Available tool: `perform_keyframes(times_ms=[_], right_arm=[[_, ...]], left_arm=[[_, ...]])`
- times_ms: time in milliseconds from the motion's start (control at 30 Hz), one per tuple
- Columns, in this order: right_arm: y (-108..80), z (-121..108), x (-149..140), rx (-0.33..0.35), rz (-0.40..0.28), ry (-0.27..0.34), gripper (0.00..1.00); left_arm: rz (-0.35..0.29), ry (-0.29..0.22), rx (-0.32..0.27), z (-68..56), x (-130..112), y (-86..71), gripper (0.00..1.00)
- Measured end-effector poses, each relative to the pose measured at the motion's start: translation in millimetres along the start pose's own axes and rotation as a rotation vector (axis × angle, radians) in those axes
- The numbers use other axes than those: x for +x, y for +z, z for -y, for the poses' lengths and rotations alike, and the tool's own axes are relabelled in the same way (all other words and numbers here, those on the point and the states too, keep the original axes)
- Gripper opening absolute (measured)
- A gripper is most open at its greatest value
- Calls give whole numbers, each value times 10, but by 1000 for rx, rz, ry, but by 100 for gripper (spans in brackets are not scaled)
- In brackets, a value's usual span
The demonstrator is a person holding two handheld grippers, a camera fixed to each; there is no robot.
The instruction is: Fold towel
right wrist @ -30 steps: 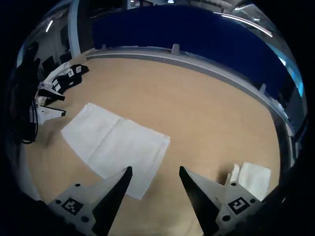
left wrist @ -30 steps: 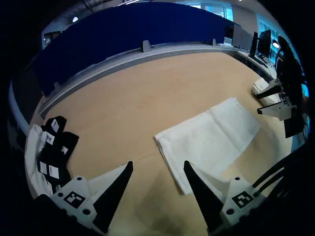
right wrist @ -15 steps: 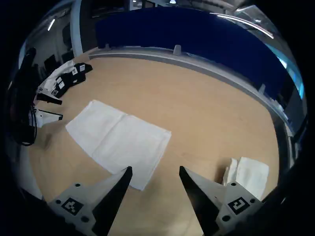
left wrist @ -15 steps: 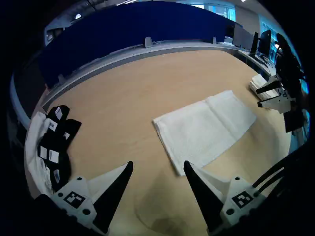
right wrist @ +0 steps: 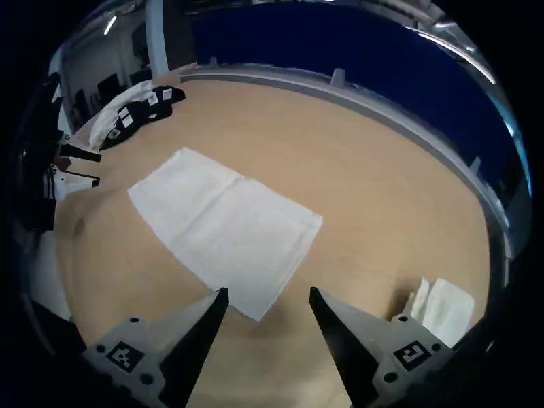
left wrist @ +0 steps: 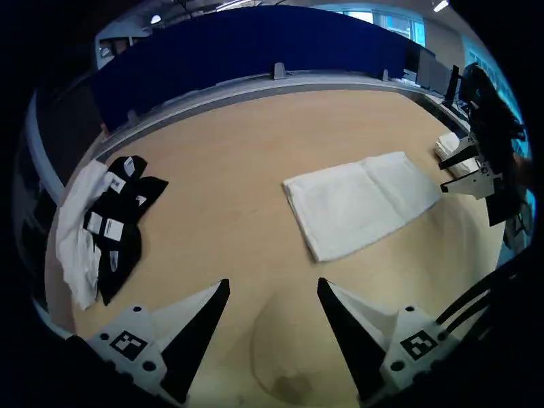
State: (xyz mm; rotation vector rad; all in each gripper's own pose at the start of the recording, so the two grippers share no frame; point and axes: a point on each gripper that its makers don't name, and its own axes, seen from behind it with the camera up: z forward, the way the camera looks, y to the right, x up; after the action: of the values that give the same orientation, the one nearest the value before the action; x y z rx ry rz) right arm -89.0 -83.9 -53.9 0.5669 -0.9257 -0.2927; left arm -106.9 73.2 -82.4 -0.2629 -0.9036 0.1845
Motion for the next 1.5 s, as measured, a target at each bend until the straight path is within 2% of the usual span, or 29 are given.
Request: perform_keyframes(times_ms=[333,567,833,1000,1100,1167,1400,1500], right_arm=[[75,139,-216,60,74,-89,91],[91,133,-251,69,92,-101,88],[101,98,-282,78,109,-123,63],[110,81,-317,88,124,-135,51],[122,61,-339,87,132,-144,41],[134,53,-351,88,139,-146,29],[167,62,-357,95,142,-142,23],[169,68,-354,98,139,-142,16]], left_arm=[[33,-94,71,117,-541,-402,96],[42,-135,78,83,-749,-521,96],[39,-134,81,77,-790,-601,96],[37,-147,82,82,-808,-649,96],[37,-149,86,91,-825,-669,96],[38,-150,88,93,-844,-674,96],[39,-155,93,98,-894,-696,96],[40,-159,94,104,-913,-701,96]])
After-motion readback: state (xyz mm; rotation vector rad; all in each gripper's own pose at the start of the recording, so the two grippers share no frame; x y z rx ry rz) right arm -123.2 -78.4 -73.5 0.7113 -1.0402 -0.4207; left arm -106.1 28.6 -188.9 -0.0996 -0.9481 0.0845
